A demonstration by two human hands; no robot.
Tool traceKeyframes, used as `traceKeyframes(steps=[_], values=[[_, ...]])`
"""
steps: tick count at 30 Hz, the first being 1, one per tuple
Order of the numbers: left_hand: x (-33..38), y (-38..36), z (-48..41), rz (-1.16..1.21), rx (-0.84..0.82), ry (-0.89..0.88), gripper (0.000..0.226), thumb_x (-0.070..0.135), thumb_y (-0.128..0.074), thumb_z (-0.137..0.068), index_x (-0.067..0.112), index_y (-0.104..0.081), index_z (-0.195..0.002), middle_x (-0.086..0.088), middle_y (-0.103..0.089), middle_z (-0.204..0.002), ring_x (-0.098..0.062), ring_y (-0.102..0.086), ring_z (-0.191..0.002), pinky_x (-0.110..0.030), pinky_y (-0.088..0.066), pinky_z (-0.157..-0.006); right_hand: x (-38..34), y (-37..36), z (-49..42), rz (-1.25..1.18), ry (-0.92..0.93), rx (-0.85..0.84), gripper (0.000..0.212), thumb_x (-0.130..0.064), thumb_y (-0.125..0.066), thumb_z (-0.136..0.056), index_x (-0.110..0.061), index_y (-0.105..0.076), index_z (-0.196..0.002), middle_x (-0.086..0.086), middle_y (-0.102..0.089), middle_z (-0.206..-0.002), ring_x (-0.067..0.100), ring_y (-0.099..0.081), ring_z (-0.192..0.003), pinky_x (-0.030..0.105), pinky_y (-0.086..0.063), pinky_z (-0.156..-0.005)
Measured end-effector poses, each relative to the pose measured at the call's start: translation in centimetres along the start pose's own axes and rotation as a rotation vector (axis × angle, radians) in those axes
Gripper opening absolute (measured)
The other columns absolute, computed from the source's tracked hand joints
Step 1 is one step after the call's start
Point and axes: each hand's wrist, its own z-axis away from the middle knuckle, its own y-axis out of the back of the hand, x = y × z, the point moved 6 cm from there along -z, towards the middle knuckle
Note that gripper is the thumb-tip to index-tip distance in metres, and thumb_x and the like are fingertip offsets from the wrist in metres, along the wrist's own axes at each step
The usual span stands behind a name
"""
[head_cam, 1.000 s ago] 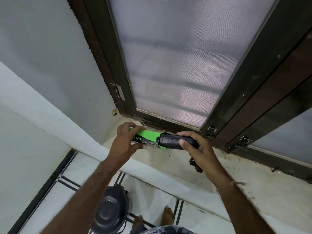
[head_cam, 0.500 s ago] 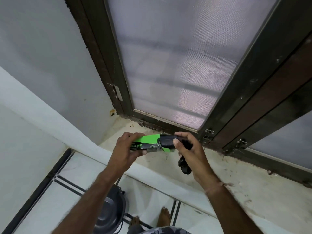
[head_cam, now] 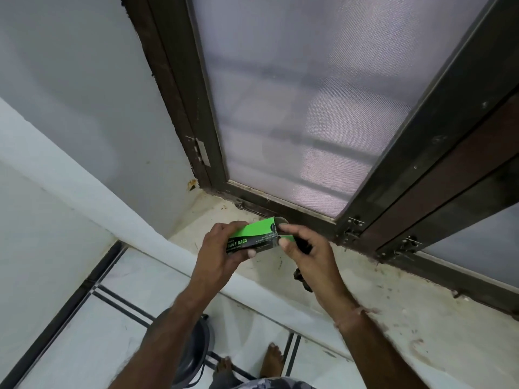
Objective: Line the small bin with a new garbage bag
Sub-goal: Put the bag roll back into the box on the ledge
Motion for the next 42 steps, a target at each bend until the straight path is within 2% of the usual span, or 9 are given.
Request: traceKeyframes(steps=[3, 9, 12, 19, 24, 26, 29, 36, 42], values=[[-0.1, 0.5, -0.1, 0.012, -0.006, -0.028, 0.058, 0.056, -0.076, -0.075, 0.04, -0.062, -0.129, 0.009, -0.057, -0.107, -0.021, -0.059, -0.104, -0.044, -0.051, -0.092, -0.1, 1.5, -0.5, 0.066, 0.015, 0.028, 0.05, -0.015, -0.077, -0.092, -0.038, -0.065, -0.135, -0.006, -0.074, -0.114, 0.007, -0.068, -0.107, 0.024, -0.055, -0.091], [0.8, 0.4, -0.3, 0.047, -0.083, -0.071, 0.059, 0.059, -0.074, -0.072, 0.051, -0.056, -0.128, 0.005, -0.06, -0.11, -0.02, -0.06, -0.108, -0.046, -0.051, -0.094, 0.1, 0.8, -0.6, 0.002, 0.018, 0.001, 0.039, -0.004, -0.076, -0.09, -0.025, -0.076, -0.123, -0.019, -0.074, -0.098, -0.002, -0.065, -0.082, 0.008, -0.048, -0.069], [0.2, 0.6, 0.0, 0.064, -0.075, -0.063, 0.057, 0.056, -0.075, -0.071, 0.05, -0.059, -0.126, 0.004, -0.061, -0.112, -0.018, -0.06, -0.11, -0.047, -0.051, -0.095, 0.7, 1.2, -0.6, 0.049, 0.034, 0.037, 0.035, -0.009, -0.079, -0.089, -0.027, -0.079, -0.119, -0.012, -0.074, -0.108, -0.005, -0.06, -0.074, 0.015, -0.045, -0.068], [0.0, 1.0, 0.4, 0.091, -0.042, -0.038, 0.057, 0.054, -0.077, -0.07, 0.043, -0.062, -0.124, 0.008, -0.061, -0.113, -0.01, -0.061, -0.109, -0.04, -0.051, -0.097, 0.8, 0.5, 0.0, 0.094, 0.109, -0.031, 0.027, -0.015, -0.078, -0.091, -0.023, -0.08, -0.117, -0.01, -0.071, -0.117, 0.004, -0.068, -0.102, 0.021, -0.052, -0.084], [0.0, 1.8, 0.2, 0.114, -0.04, -0.059, 0.055, 0.052, -0.078, -0.07, 0.048, -0.064, -0.123, 0.003, -0.062, -0.116, -0.014, -0.061, -0.112, -0.041, -0.052, -0.1, 2.5, 2.2, 0.0, -0.009, -0.242, 0.055, 0.039, -0.039, -0.067, -0.099, -0.037, -0.063, -0.138, -0.003, -0.066, -0.107, 0.0, -0.056, -0.065, 0.016, -0.044, -0.05], [0.1, 2.0, 0.1, 0.08, -0.059, -0.079, 0.056, 0.054, -0.077, -0.068, 0.061, -0.06, -0.121, 0.005, -0.061, -0.115, -0.017, -0.06, -0.113, -0.04, -0.051, -0.098, 2.8, 1.8, -0.1, -0.121, -0.332, -0.027, 0.035, -0.041, -0.066, -0.099, -0.036, -0.066, -0.134, 0.0, -0.06, -0.092, 0.011, -0.052, -0.067, 0.018, -0.045, -0.051], [0.1, 2.3, -0.1, 0.029, -0.059, -0.093, 0.057, 0.056, -0.075, -0.067, 0.072, -0.053, -0.118, 0.011, -0.059, -0.113, -0.015, -0.057, -0.112, -0.033, -0.049, -0.096, 0.8, 1.6, -0.6, -0.175, -0.196, -0.084, 0.027, -0.034, -0.062, -0.102, -0.028, -0.074, -0.126, -0.003, -0.069, -0.088, 0.013, -0.048, -0.071, 0.018, -0.044, -0.058], [0.0, 2.5, 0.1, 0.003, -0.088, -0.099, 0.057, 0.039, -0.082, -0.071, 0.045, -0.062, -0.124, 0.004, -0.059, -0.111, -0.021, -0.056, -0.111, -0.036, -0.048, -0.095, -0.7, -0.3, -0.7, 0.056, -0.04, -0.272, 0.03, -0.028, -0.072, -0.098, -0.039, -0.069, -0.126, -0.004, -0.069, -0.087, 0.03, -0.046, -0.067, 0.047, -0.039, -0.063], [0.3, 2.7, 0.2, -0.031, -0.119, -0.129, 0.055, 0.04, -0.081, -0.073, 0.04, -0.064, -0.126, 0.005, -0.059, -0.113, -0.024, -0.056, -0.111, -0.038, -0.047, -0.095, -1.8, -0.6, -1.2, 0.146, 0.014, -0.306, 0.015, -0.018, -0.078, -0.093, -0.017, -0.067, -0.103, 0.018, -0.06, -0.087, 0.02, -0.052, -0.069, 0.039, -0.047, -0.062]])
